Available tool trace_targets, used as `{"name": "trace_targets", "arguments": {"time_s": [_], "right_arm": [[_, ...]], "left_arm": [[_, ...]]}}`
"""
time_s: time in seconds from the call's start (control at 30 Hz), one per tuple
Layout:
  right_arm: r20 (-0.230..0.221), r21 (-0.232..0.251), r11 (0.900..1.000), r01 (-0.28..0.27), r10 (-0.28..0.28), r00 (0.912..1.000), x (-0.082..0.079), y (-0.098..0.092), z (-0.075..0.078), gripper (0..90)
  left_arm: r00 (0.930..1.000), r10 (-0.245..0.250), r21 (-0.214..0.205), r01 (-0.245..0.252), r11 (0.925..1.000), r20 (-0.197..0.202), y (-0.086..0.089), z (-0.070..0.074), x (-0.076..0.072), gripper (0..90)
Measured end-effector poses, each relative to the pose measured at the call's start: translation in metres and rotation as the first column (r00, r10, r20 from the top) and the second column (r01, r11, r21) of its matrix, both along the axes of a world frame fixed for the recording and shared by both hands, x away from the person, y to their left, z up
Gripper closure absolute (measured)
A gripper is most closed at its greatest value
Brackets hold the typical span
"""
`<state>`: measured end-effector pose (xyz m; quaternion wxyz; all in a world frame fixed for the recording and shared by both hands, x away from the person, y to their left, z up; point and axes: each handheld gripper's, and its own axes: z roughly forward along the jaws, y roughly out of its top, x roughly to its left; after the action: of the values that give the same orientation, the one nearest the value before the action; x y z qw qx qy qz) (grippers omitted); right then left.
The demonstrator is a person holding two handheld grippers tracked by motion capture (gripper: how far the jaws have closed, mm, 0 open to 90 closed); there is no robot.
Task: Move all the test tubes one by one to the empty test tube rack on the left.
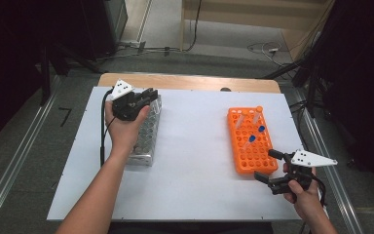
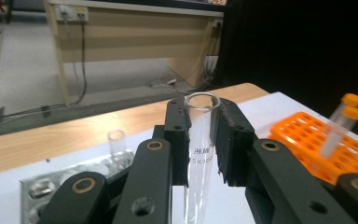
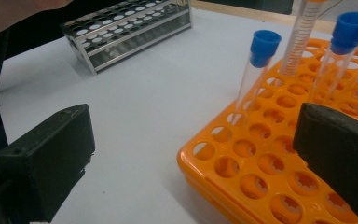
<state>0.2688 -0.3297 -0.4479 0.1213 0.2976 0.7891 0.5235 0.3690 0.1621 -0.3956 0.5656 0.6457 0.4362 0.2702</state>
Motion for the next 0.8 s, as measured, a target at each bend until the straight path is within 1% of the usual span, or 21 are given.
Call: {"name": "trace_targets", "arguments": {"time_s": [0.1, 0.2, 0.4, 0.43, 0.6, 0.7, 0.8], "right_arm": [[-0.001, 0.006, 1.0, 0.007, -0.007, 1.0, 0.001, -0.003, 0.0, 0.0], [-0.001, 0.006, 0.9999, 0.011, -0.011, 0.9999, 0.002, -0.003, -0.001, 0.0], [-0.002, 0.006, 0.9999, 0.015, -0.015, 0.9999, 0.003, -0.004, -0.001, 0.0], [-0.001, 0.007, 0.9998, 0.016, -0.016, 0.9999, 0.003, -0.005, -0.002, 0.0], [-0.006, 0.007, 0.9997, 0.025, -0.025, 0.9997, 0.004, -0.007, -0.002, 0.0], [-0.006, 0.009, 0.9997, 0.025, -0.025, 0.9997, 0.004, -0.007, -0.002, 0.0], [-0.004, 0.007, 0.9997, 0.024, -0.024, 0.9997, 0.005, -0.007, -0.003, 0.0]], "left_arm": [[0.9998, 0.021, 0.008, -0.021, 0.9997, 0.008, 0.001, 0.001, 0.01, 76.3], [0.9994, 0.033, 0.005, -0.033, 0.9994, 0.006, 0.001, 0.0, 0.019, 76.3], [0.9964, 0.083, 0.009, -0.083, 0.9965, 0.014, 0.002, -0.006, 0.035, 76.3], [0.9951, 0.098, 0.011, -0.098, 0.9951, 0.011, 0.003, -0.008, 0.038, 76.3], [0.9917, 0.128, 0.021, -0.128, 0.9915, -0.011, 0.005, -0.018, 0.047, 76.3], [0.9907, 0.134, 0.015, -0.134, 0.9909, -0.022, 0.005, -0.022, 0.051, 76.3], [0.9908, 0.133, 0.018, -0.132, 0.991, -0.027, 0.004, -0.025, 0.054, 76.3]]}}
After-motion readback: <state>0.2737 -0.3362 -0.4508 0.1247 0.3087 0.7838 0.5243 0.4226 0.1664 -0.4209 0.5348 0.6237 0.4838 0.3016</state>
